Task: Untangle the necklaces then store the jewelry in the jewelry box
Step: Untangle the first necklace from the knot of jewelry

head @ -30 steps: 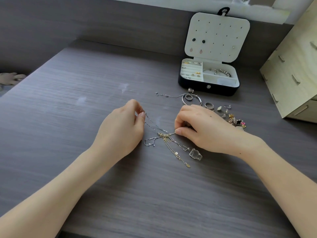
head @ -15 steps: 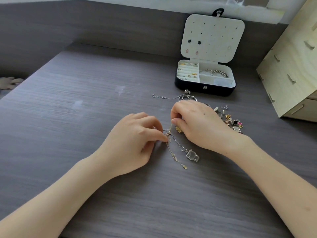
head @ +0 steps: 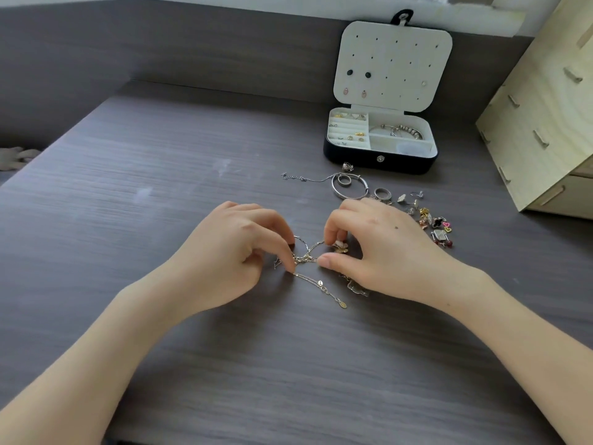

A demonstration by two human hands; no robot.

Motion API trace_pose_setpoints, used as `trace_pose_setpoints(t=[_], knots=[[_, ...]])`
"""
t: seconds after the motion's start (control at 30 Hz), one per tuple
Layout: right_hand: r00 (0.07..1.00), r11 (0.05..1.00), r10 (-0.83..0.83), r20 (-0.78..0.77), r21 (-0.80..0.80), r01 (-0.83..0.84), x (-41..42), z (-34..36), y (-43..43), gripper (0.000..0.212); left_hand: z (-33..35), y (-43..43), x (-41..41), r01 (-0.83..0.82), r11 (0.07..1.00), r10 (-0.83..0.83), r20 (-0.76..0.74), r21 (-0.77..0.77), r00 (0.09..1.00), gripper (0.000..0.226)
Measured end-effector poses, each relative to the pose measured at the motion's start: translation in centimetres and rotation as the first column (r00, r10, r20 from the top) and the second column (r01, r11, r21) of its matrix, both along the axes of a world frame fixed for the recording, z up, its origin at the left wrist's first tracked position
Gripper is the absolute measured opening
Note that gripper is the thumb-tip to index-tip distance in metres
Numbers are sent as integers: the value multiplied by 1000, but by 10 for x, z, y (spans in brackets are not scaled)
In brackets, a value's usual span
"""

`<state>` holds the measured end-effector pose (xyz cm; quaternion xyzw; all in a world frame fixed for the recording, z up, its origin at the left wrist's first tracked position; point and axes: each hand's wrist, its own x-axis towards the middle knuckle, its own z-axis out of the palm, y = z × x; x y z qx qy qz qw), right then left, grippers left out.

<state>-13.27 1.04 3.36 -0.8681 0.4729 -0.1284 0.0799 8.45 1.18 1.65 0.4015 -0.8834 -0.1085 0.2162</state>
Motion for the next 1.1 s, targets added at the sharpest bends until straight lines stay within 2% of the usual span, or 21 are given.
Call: trace_pose_setpoints(t=[0.2, 0.33, 0.47, 0.53, 0.77, 1.1], knots=[[1000, 997, -7, -13, 77, 8, -10, 5, 2, 13, 0, -2, 4, 5, 999, -3, -41, 52, 999, 49], [1000, 996, 3, -12, 88, -2, -10, 9, 2, 12, 1, -2, 2, -7, 997, 14, -89, 78, 996, 48], [1000, 995, 15, 9, 102, -16, -4, 10, 5, 8, 4, 2, -5, -35, 997, 46, -153, 73, 987, 34], [1000, 995, 23, -17, 94, -21, -2, 9, 8, 8, 2, 5, -10, -40, 998, 45, -131, 43, 990, 23], [994, 992, 65, -87, 116, -55, -7, 8, 20, 13, -3, 12, -17, 0, 999, 3, -58, 44, 998, 21], [999, 998, -43, 3, 42, 43, -12, 8, 13, 16, -1, 10, -29, -42, 999, 42, -49, 8, 998, 23]])
